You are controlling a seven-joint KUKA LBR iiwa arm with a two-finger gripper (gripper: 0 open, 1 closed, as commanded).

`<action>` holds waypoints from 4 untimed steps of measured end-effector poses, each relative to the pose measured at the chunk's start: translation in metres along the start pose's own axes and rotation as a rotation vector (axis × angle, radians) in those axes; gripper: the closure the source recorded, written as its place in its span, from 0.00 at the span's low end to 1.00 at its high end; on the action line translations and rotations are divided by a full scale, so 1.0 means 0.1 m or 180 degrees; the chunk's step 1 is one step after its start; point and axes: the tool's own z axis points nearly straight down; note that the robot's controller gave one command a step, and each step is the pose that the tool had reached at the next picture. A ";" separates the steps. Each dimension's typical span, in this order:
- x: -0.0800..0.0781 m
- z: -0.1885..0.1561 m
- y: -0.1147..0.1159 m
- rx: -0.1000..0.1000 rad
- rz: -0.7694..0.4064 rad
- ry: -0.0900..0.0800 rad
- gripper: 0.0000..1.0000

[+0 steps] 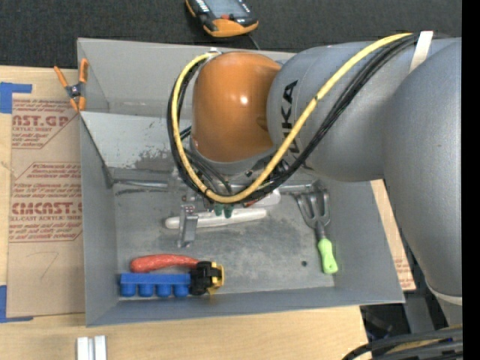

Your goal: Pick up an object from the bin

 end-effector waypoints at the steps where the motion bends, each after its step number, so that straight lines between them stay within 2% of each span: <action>1: 0.00 0.00 0.00 0.0000 0.0000 0.0000 0.00; 2: 0.29 1.05 -0.52 -0.0001 -0.0630 -0.0009 0.00; 3: 0.07 0.81 -0.01 -0.0021 -0.0266 -0.0040 0.00; 4: 0.08 0.86 -0.05 -0.0019 -0.0316 -0.0045 0.00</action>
Offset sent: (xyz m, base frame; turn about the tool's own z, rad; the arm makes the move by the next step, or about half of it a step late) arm -0.0346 -0.0619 -0.1233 -0.2297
